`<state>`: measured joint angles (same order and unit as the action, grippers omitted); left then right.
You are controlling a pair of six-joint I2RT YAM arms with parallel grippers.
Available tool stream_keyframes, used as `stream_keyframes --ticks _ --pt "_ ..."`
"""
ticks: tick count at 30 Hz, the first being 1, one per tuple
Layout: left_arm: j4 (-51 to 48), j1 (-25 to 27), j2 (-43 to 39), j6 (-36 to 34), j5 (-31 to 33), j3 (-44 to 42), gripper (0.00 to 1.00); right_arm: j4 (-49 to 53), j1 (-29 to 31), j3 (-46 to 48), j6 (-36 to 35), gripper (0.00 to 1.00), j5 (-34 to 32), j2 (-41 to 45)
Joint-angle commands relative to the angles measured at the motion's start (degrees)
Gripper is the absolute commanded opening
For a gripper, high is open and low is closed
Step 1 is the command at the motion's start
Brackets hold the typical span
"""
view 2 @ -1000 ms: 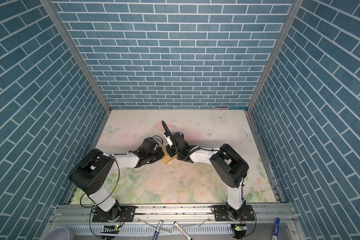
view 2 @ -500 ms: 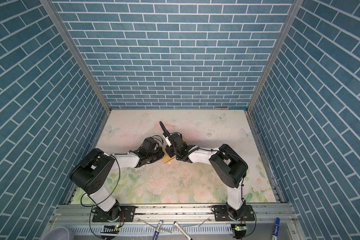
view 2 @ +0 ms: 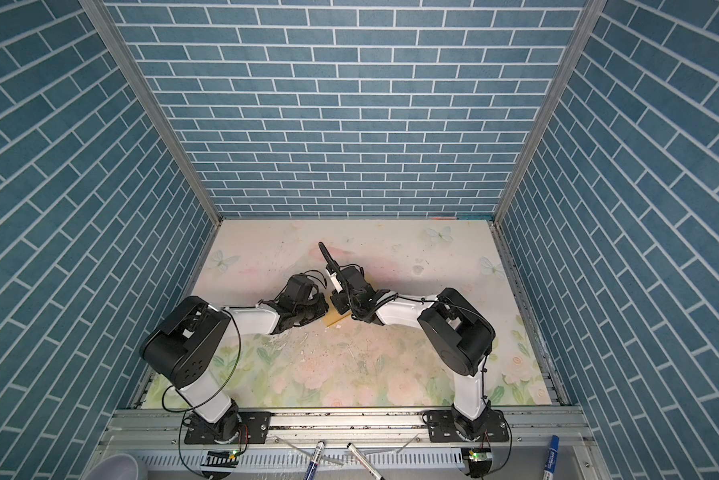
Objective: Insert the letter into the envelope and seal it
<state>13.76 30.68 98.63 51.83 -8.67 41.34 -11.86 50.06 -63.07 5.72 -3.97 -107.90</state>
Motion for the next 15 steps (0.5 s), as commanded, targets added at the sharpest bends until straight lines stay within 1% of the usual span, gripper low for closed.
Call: stream_keyframes --ticks 1,15 --pt "-9.98 -0.44 3.32 -1.12 4.09 -1.79 0.0 3.5 -1.81 -0.79 -1.67 0.0 -5.23 -0.91" --pt "-10.24 -0.35 4.5 -1.11 4.1 -1.62 0.0 2.81 -3.63 1.49 -2.43 0.0 -6.36 0.14"
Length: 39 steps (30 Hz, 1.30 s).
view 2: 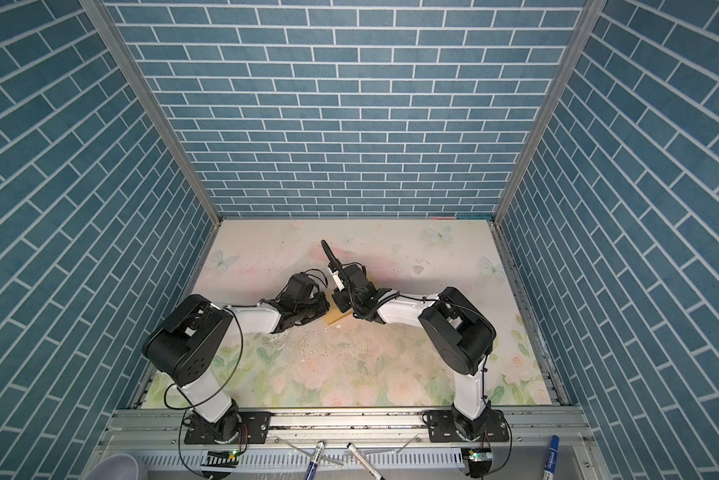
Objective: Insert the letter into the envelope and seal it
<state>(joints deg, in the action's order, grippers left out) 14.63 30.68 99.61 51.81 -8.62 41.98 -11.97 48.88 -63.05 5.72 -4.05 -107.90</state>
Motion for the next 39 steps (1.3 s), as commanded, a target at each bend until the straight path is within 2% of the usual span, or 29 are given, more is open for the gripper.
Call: stream_keyframes --ticks 1,16,31,39 --pt "-11.11 -0.44 3.57 -1.09 4.07 -2.25 0.0 3.02 -2.72 1.59 -2.46 0.0 -6.32 0.27" --pt "-10.92 -0.27 4.19 -1.03 4.14 -2.24 0.0 3.53 -5.48 3.17 -3.23 0.0 -7.28 1.11" --pt "-11.03 -0.33 4.19 -1.07 4.21 -2.21 0.0 3.59 -10.88 6.86 -2.82 0.0 -8.43 3.26" --pt "-10.77 -0.28 4.36 -0.93 4.05 -2.25 0.0 2.62 -11.09 5.57 -0.63 0.0 -4.57 3.81"
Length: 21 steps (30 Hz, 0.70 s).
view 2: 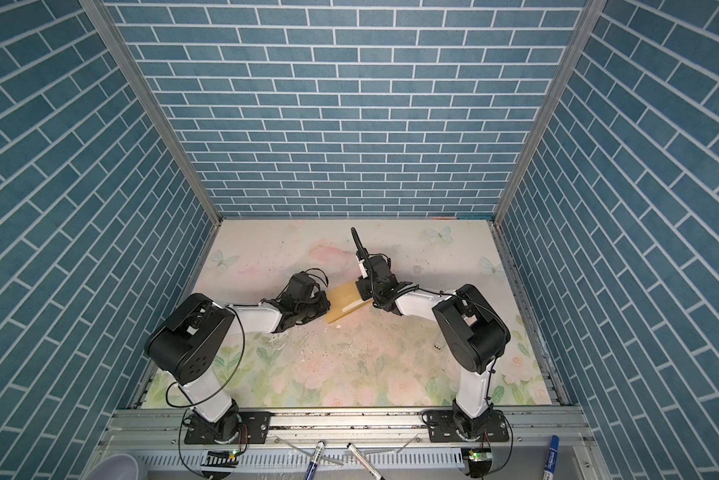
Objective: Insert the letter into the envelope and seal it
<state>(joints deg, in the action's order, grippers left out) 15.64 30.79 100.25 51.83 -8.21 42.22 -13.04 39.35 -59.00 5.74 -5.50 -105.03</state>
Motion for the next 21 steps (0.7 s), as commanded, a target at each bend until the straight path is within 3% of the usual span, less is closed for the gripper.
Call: stream_keyframes --ticks 1,14,21 --pt "-11.77 -0.45 3.73 -1.01 3.64 -2.49 0.0 3.14 -1.56 1.47 0.13 0.0 -2.25 1.67" --pt "-11.27 -0.36 4.26 -0.87 3.02 -2.53 0.0 -8.23 -1.39 2.56 8.58 0.0 8.68 10.32" --pt "-11.0 -0.32 4.34 -0.82 2.76 -2.49 0.0 -4.82 2.65 -2.22 4.07 0.0 7.84 6.2"
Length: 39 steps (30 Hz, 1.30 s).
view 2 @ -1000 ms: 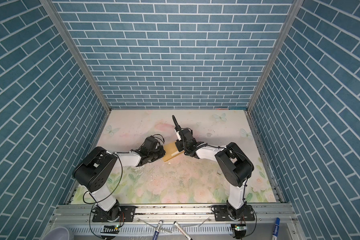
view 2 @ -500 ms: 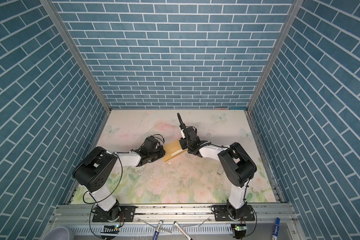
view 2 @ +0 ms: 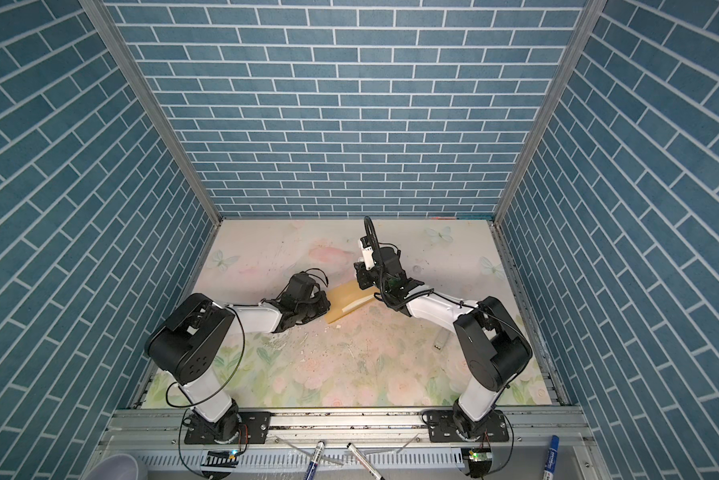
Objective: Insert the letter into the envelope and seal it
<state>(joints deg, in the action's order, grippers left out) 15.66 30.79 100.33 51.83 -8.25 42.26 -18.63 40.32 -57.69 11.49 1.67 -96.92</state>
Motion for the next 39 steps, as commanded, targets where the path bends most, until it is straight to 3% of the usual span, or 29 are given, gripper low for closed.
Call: stream_keyframes --ticks 1,30,39 --pt "-10.92 -0.35 4.26 -0.77 2.8 -2.52 0.0 1.12 2.4 -4.03 -2.5 0.0 0.27 -2.52" --pt "-9.68 -0.38 4.74 -0.46 2.49 -2.52 0.0 1.64 6.73 -8.34 -5.32 0.0 -0.57 -13.09" --pt "-9.51 -0.36 4.92 -0.34 2.59 -2.53 0.0 6.09 6.88 -7.44 -9.58 0.0 -4.61 -13.55"
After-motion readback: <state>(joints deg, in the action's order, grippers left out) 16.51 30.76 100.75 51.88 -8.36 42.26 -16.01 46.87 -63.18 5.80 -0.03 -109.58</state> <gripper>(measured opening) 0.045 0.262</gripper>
